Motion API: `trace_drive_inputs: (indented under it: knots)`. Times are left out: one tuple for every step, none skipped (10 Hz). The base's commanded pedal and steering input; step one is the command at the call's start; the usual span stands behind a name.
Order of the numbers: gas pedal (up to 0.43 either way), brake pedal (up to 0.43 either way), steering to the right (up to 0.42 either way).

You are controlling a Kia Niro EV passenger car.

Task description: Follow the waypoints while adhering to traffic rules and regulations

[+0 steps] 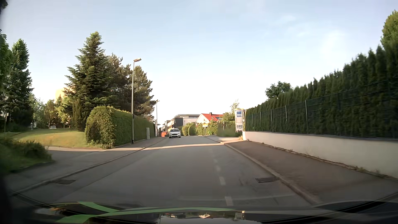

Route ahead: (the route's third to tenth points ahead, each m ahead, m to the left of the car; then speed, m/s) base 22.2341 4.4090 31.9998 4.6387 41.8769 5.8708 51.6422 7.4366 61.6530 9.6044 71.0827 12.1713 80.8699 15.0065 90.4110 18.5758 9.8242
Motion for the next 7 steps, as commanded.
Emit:
trace_drive_inputs:
  knots:
    - [0.169,0.0,-0.02]
    - [0.169,0.0,-0.02]
    - [0.169,0.0,-0.02]
    - [0.169,0.0,-0.02]
    - [0.169,0.0,-0.02]
    - [0.169,0.0,-0.02]
    - [0.169,0.0,-0.02]
